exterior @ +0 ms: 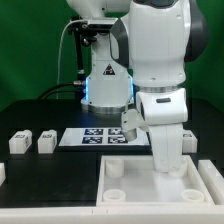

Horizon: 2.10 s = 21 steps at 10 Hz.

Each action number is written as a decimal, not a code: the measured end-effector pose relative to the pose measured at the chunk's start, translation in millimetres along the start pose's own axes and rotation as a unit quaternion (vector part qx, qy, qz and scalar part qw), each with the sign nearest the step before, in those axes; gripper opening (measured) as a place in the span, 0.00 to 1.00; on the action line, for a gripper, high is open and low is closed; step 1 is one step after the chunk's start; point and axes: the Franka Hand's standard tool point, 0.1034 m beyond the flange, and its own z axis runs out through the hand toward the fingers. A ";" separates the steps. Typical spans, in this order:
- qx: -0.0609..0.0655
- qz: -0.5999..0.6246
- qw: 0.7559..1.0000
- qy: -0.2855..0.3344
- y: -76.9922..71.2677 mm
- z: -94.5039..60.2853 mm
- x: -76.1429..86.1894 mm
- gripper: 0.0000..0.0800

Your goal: Assemble one leg

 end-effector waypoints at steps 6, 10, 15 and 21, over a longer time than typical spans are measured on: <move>-0.003 0.000 1.000 0.001 0.3 0.3 -1.3 0.60; -0.003 0.000 1.000 0.001 0.3 0.3 -1.4 0.80; -0.003 0.001 1.000 0.001 0.3 0.3 -1.7 0.81; -0.021 0.263 0.965 -0.003 -33.2 -41.1 53.4 0.81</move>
Offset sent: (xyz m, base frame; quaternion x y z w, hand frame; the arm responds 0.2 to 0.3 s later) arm 0.0000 0.0000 0.0000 0.0000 0.0000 0.0000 1.0000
